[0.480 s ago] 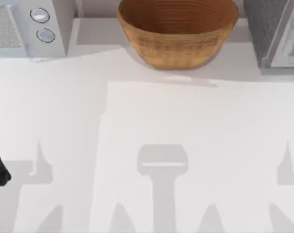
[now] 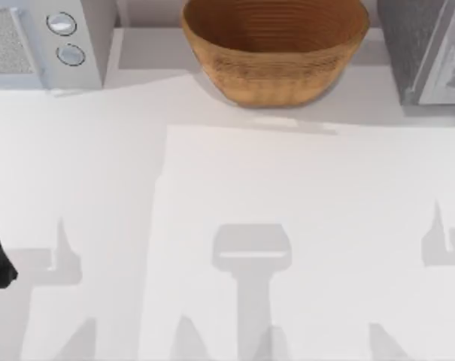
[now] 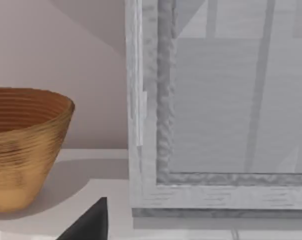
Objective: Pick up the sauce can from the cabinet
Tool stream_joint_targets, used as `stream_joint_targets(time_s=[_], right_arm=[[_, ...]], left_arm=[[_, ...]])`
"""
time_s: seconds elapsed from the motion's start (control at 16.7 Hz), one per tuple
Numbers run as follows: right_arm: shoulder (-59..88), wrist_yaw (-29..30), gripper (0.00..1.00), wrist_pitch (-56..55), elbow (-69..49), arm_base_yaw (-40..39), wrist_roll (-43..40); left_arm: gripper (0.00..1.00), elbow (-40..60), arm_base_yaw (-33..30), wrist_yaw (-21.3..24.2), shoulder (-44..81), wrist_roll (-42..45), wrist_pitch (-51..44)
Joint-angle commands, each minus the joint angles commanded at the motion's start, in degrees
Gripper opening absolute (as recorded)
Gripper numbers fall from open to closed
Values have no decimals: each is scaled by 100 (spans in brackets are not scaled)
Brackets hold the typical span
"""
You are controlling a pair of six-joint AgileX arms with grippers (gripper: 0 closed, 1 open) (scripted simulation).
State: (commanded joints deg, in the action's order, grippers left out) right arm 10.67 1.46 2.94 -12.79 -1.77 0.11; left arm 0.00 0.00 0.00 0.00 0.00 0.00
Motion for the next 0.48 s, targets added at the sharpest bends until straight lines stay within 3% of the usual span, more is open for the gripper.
stream_joint_targets(time_s=[0.48], right_arm=[[3177,490,100,1030,-4124,-415,21]], left_arm=[[100,0,0,0,0,0,0]])
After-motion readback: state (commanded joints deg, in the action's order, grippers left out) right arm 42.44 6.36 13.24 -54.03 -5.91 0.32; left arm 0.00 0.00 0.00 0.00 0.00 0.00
